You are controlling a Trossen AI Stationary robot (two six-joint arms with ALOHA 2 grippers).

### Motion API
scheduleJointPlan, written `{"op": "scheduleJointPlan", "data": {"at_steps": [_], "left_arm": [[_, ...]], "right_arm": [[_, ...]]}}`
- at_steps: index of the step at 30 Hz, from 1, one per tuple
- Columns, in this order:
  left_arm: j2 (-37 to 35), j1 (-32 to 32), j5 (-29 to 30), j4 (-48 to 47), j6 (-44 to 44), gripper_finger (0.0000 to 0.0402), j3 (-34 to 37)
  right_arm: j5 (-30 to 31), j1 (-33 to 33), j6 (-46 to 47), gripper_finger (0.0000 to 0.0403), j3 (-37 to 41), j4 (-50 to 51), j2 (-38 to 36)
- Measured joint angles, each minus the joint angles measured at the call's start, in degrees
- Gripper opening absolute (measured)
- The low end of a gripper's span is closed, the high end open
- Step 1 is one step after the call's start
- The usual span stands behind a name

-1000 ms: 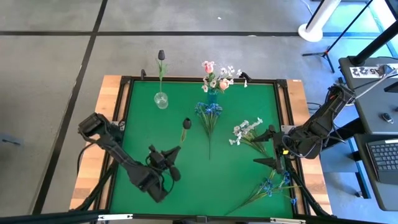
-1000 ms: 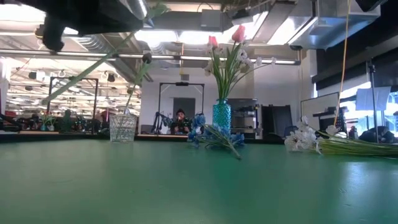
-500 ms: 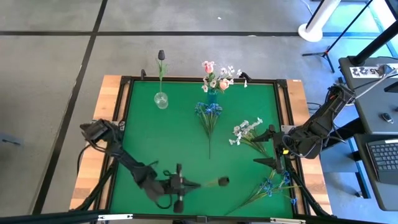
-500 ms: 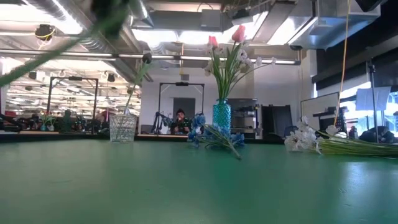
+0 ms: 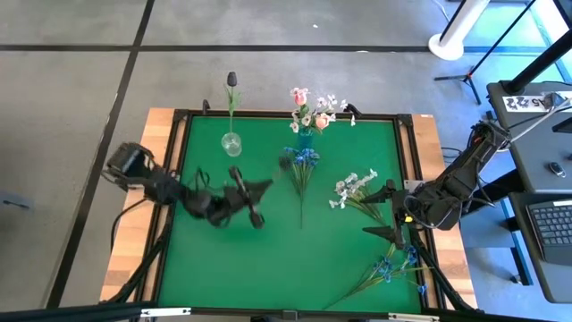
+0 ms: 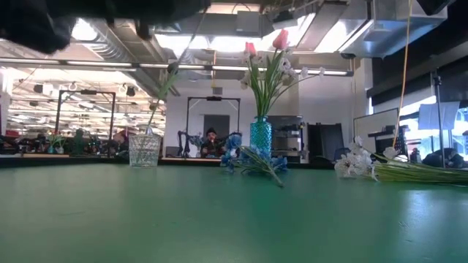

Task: Sort flowers into vase by color
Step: Put the black tulip into the transparent vase

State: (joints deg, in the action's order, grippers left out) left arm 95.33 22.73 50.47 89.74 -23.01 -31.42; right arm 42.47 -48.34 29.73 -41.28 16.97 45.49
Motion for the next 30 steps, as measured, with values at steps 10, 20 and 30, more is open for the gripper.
{"op": "scheduleJointPlan", "data": {"at_steps": [10, 20, 30], "left_arm": [[-12.88, -22.46, -3.16, -0.14, 8.98, 0.0000, 13.76], [-20.74, -32.15, -2.26, -0.22, 1.07, 0.0000, 15.73], [-20.76, -44.12, -3.79, -5.43, 7.24, 0.0000, 15.76]], "right_arm": [[0.94, 0.01, -0.02, 0.0397, 0.00, -0.09, 3.67], [1.58, 0.01, 0.36, 0.0397, 0.00, -0.31, 7.49], [1.89, 0.01, 0.44, 0.0397, 0.00, -0.66, 8.86]]}}
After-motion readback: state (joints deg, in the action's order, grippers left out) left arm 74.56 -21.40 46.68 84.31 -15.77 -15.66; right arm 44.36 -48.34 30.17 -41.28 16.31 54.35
